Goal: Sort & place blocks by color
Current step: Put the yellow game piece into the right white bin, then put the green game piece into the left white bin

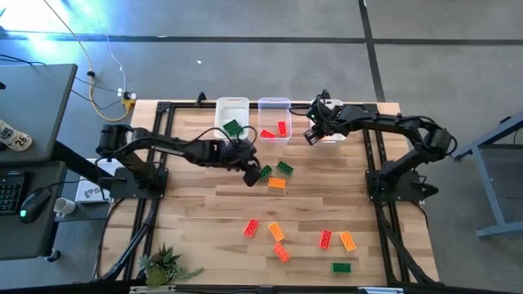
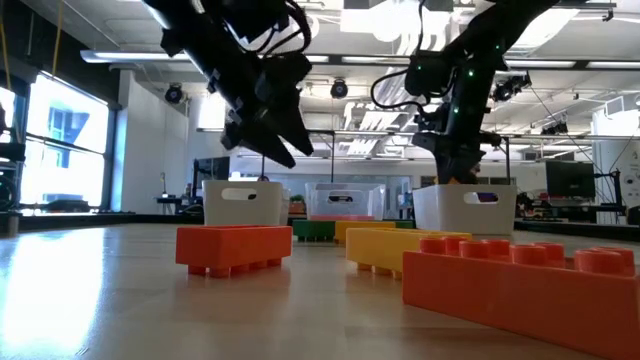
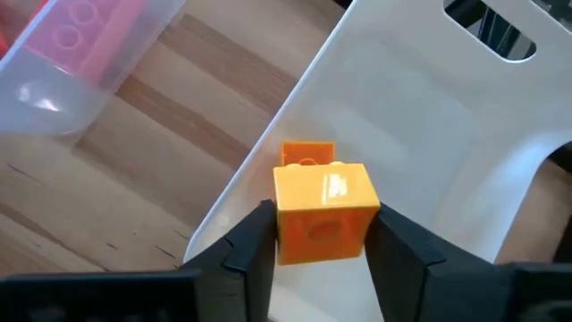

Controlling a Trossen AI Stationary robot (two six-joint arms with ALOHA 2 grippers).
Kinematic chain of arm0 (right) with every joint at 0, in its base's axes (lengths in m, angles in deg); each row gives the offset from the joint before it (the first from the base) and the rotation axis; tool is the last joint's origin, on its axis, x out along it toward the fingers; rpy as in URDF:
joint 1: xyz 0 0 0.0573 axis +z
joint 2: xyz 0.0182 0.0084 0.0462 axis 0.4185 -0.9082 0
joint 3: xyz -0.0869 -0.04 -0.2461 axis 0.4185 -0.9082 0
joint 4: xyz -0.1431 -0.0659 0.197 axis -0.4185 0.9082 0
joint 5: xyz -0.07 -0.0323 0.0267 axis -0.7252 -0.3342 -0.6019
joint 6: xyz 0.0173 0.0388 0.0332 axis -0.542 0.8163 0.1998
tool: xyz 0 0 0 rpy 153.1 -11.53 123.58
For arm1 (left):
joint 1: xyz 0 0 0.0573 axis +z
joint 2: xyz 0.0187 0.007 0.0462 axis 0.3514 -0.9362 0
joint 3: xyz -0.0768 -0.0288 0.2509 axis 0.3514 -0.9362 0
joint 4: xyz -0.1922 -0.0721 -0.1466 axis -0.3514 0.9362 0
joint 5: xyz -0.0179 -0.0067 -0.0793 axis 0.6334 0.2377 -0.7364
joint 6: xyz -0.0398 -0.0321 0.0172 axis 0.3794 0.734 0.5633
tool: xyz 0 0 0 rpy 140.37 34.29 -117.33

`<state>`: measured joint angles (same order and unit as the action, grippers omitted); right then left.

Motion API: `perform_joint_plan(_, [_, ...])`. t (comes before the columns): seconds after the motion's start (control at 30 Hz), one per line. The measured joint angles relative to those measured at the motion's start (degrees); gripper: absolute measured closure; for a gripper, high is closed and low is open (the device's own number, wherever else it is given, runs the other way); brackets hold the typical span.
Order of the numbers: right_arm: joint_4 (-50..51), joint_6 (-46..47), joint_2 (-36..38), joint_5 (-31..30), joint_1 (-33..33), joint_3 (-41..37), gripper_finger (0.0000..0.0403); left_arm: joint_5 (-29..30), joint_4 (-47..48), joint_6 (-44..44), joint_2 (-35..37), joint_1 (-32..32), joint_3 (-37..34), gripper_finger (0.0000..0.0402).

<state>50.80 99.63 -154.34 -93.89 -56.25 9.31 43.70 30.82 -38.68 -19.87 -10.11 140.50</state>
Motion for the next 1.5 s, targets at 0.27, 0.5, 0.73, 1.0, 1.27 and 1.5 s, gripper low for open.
perform_joint_plan(0.27, [0.1,0.0,0.0,-3.7,0.0,0.0,0.0206,-2.1,-0.9,0.1,-4.7,0.1,-0.1,0.0179])
perform_joint_plan(0.5, [0.1,0.1,0.1,-2.6,0.0,0.0,0.0189,-3.5,-1.2,1.9,-6.8,0.8,0.0,0.0179])
perform_joint_plan(0.73, [0.1,0.1,0.1,-2.0,0.0,0.0,0.0188,-4.0,-3.9,1.9,-7.0,0.6,0.0,0.0178])
perform_joint_plan(1.0, [0.0,0.3,0.1,-0.5,0.0,0.0,0.0187,-0.2,-5.6,1.0,-7.0,-1.0,0.0,0.0178])
perform_joint_plan(1.27, [0.0,1.4,0.1,-0.2,0.0,0.0,0.0187,1.0,-5.6,0.0,-7.0,-1.2,0.0,0.0178])
perform_joint_plan(1.5, [-0.2,1.4,0.1,-0.2,0.0,0.0,0.0187,-0.9,-7.9,0.0,-10.9,-1.6,0.0,0.0178])
